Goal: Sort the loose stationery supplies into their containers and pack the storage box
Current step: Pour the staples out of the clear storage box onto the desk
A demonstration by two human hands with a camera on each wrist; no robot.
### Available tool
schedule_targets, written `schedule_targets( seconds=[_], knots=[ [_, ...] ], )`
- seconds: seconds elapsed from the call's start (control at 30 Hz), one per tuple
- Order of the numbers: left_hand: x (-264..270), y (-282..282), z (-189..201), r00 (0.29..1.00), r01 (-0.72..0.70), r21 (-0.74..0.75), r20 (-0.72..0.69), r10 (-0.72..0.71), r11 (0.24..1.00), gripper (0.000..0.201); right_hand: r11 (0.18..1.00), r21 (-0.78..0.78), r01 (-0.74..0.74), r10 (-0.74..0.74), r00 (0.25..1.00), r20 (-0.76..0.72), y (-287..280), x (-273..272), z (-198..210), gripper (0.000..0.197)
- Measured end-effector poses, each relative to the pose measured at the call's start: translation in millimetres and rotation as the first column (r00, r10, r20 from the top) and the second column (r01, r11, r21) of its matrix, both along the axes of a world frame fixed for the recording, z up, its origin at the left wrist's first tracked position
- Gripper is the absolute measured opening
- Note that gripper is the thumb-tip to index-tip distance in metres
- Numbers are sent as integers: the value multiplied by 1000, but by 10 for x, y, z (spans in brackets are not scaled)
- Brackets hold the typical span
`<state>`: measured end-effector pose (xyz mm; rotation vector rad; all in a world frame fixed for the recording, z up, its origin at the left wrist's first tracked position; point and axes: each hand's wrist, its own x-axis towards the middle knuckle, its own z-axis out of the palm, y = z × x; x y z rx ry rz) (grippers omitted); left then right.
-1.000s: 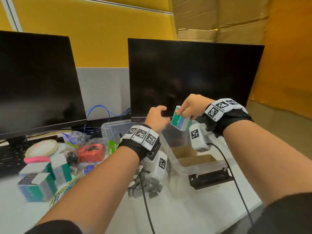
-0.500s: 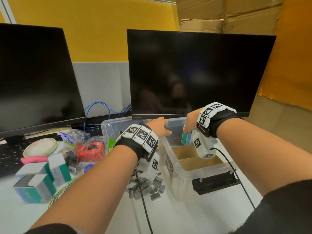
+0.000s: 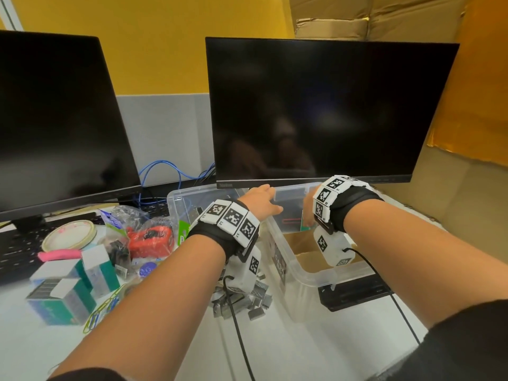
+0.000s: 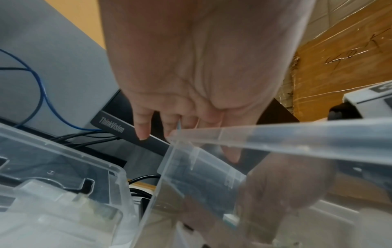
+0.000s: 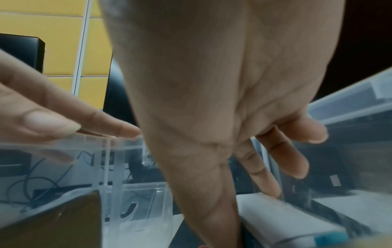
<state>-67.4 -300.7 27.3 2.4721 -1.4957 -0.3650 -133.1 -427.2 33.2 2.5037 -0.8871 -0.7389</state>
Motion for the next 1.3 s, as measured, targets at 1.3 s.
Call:
schedule_targets(
  seconds=[1.3],
  knots=[
    [683, 1270, 317, 921, -297, 32, 274, 278, 954, 35, 936, -4, -351, 316, 836, 448, 1024, 547, 661, 29]
  ],
)
